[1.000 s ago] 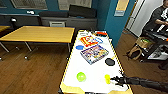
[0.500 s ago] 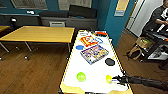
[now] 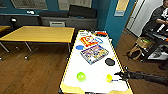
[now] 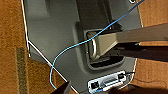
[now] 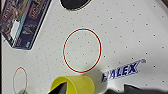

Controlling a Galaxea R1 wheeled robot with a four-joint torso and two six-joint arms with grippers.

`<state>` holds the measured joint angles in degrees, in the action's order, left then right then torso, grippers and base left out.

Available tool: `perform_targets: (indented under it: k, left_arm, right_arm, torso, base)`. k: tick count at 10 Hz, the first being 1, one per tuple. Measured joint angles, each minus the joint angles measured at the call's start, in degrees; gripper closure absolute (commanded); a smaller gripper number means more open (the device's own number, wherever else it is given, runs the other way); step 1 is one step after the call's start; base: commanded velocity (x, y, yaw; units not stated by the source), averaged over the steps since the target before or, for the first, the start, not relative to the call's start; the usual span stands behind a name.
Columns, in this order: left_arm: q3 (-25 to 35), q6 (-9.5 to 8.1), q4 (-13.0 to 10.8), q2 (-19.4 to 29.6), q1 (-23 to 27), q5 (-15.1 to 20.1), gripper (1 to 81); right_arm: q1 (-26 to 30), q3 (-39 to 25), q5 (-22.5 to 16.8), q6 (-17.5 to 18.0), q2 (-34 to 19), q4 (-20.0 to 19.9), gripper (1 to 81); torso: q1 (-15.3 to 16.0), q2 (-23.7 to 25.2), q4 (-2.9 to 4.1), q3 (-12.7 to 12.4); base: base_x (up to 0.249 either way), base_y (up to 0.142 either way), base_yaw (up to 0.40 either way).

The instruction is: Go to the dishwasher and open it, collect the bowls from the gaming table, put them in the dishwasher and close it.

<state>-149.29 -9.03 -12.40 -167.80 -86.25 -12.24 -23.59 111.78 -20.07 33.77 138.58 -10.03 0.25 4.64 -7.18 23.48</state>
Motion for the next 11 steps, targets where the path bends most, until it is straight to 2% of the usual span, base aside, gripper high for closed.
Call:
perform_targets:
  k: [3, 6, 11]
  left_arm:
    - [0.0, 0.0, 0.0, 0.0, 0.0, 0.0, 1.0]
    - [0.0, 0.0, 0.0, 0.05, -0.02, 0.01, 1.0]
    - [0.0, 0.0, 0.2, 0.3, -0.02, 0.06, 1.0]
  right_arm:
    - [0.9, 2.22, -0.62, 0.0, 0.43, -0.29, 1.0]
    - [0.88, 4.49, -0.71, 0.0, 3.43, -0.3, 1.0]
    - [-0.94, 6.14, -0.6, 0.0, 5.35, -0.3, 1.0]
  torso:
    - [0.0, 0.0, 0.0, 0.0]
    - [0.02, 0.0, 0.0, 0.0]
    - [0.02, 0.0, 0.0, 0.0]
  base:
    - [0.0, 0.0, 0.0]
    - [0.0, 0.0, 0.0]
    - [0.0, 0.0, 0.0]
